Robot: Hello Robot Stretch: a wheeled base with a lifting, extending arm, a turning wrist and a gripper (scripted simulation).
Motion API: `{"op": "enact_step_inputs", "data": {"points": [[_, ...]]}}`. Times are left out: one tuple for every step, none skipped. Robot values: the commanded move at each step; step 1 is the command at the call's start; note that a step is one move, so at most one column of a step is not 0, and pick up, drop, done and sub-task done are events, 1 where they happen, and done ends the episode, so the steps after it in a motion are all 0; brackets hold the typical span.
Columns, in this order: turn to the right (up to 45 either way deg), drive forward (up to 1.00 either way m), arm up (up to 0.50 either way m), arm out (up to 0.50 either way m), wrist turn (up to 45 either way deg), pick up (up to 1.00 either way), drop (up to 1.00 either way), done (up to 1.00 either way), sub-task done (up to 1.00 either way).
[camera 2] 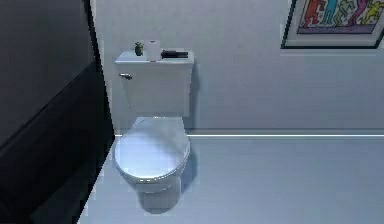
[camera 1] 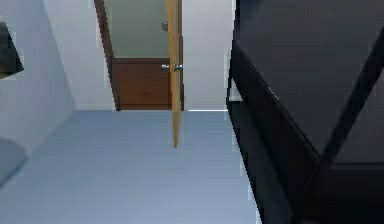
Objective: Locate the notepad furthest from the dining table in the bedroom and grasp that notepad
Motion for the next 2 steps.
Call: {"op": "enact_step_inputs", "data": {"points": [[-18.0, 0.0, 0.0, 0.0, 0.0, 0.0, 0.0, 0.0, 0.0], [0.0, 1.0, 0.0, 0.0, 0.0, 0.0, 0.0, 0.0, 0.0]]}}
